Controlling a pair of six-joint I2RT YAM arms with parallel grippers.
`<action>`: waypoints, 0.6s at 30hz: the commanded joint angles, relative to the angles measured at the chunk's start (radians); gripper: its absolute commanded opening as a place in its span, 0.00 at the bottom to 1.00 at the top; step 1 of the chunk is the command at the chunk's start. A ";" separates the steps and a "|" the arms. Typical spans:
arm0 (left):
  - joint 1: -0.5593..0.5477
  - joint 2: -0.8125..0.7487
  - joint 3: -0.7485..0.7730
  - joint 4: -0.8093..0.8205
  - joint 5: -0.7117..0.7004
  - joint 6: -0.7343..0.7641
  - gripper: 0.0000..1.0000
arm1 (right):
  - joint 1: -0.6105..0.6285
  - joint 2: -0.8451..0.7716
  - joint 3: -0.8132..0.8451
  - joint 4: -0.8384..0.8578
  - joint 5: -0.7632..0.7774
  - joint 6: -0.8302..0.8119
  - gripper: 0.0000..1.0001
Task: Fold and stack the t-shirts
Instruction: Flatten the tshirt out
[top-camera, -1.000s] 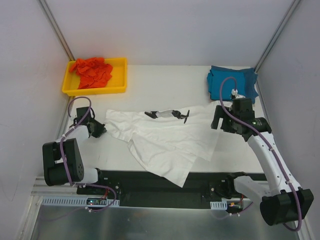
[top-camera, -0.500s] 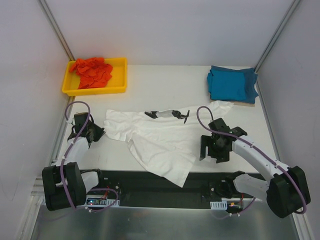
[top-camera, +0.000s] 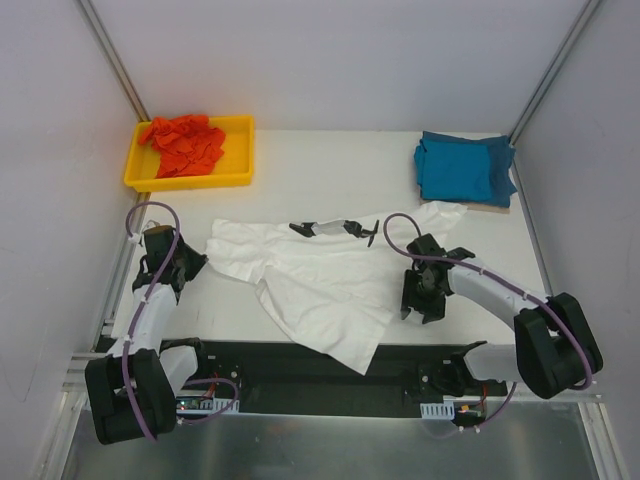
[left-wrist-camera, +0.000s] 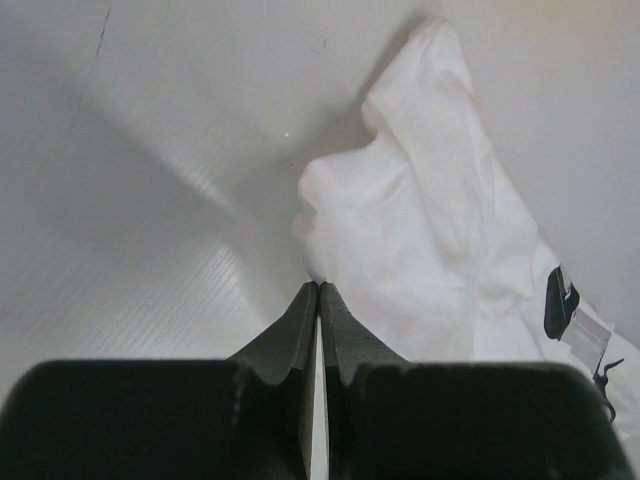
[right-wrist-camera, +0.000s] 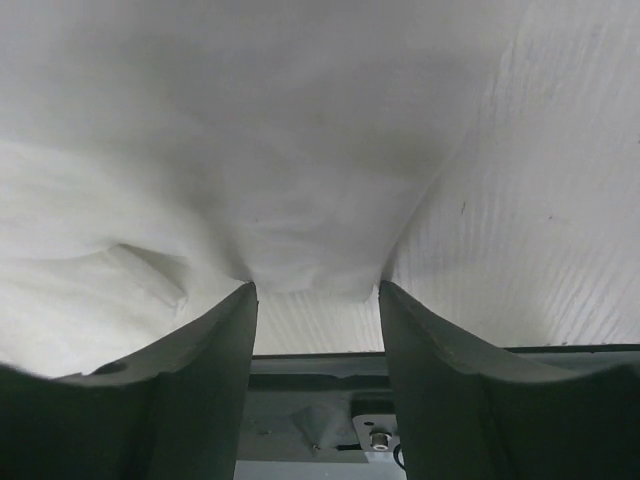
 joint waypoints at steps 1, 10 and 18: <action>0.006 -0.055 -0.014 -0.002 -0.019 0.038 0.00 | 0.003 0.042 -0.003 0.047 0.059 0.019 0.47; 0.006 -0.080 0.015 -0.008 0.035 0.037 0.00 | 0.003 0.114 0.056 0.102 0.140 0.000 0.14; 0.006 -0.098 0.178 -0.007 0.127 -0.011 0.00 | 0.005 -0.065 0.214 0.081 0.363 -0.124 0.01</action>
